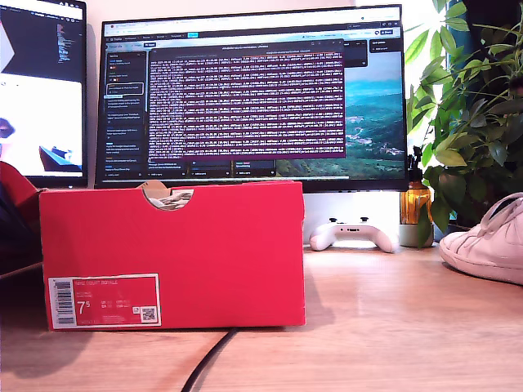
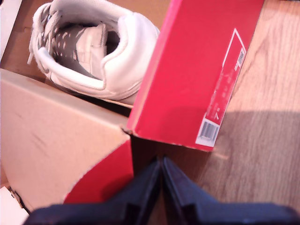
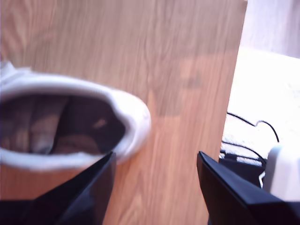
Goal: Pack the white shoes by picking the first shoe and placing it inside the red shoebox, left side, then picking and rotating the second shoe and placing it in the shoebox
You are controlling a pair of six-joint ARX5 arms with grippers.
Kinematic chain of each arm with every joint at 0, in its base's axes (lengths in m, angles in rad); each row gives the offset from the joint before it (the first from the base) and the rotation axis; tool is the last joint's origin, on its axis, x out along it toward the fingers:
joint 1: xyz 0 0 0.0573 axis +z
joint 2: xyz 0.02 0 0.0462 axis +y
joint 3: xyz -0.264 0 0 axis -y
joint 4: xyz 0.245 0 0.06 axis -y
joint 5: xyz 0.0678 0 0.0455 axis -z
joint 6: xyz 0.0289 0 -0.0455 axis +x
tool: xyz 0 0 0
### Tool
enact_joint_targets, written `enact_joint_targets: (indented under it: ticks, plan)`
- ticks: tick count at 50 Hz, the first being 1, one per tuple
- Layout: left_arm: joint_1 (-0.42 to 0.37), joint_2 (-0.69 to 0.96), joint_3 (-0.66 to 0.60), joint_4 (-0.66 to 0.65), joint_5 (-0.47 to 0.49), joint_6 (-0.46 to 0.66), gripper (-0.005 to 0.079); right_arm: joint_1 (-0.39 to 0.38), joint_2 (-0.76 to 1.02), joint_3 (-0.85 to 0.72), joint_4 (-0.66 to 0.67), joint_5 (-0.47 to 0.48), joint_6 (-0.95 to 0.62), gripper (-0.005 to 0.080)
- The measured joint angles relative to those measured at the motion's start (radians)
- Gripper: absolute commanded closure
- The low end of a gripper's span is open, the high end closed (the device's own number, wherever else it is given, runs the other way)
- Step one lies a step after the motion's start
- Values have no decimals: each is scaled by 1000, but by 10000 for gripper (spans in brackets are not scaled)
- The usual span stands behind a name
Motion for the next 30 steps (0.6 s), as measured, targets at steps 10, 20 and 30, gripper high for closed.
enact_joint_targets:
  ticks: [10, 20, 30]
  plan:
    - [0, 0, 0, 0, 0, 0, 761, -36, 0, 0, 66, 1, -22, 255]
    - [0, 0, 0, 0, 0, 0, 761, -49, 0, -16, 107, -16, -25, 255]
    - [0, 0, 0, 0, 0, 0, 761, -56, 18, -47, 163, -37, -47, 255]
